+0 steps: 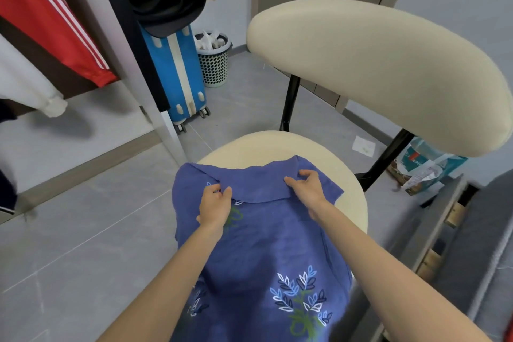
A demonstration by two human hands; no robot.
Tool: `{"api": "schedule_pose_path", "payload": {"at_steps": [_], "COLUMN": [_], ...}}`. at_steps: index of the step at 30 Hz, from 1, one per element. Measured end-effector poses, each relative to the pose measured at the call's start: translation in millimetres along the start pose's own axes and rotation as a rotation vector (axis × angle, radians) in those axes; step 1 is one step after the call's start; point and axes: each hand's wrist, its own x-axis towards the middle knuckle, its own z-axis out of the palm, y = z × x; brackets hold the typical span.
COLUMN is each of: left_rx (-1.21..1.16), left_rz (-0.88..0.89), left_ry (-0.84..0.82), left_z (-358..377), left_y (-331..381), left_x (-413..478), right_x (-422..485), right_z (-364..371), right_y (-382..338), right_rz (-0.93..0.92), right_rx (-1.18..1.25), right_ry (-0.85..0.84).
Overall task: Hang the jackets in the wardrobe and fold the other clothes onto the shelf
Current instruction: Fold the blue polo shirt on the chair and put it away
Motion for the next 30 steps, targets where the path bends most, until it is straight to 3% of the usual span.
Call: {"api": "schedule_pose_path", "payload": {"at_steps": [4, 9, 17, 23, 30], "left_rx": [-0.01, 0.42, 0.469, 0.487, 0.559], "left_rz": [0.077, 0.226, 0.5, 0.706, 0.848], "left_ry": [0.011, -0.045, -0.202, -0.408, -0.477], "left_z": [-13, -23, -51, -73, -95], "left_y": [-10, -20, 0, -12, -53], "left_x": [-9, -34, -103, -183, -257], "right_x": [-13, -34, -103, -200, -294], "right_z": [-7, -22, -55, -86, -111], "right_y": [17, 35, 30, 47, 90], "right_rz": [-0.201, -0.181, -0.293, -0.306, -0.381], "right_rx": [-0.188, -0.566, -0.369, -0.343, -0.409], "right_ry": [0.141, -0.052, -0.046, -0.241, -0.356]}}
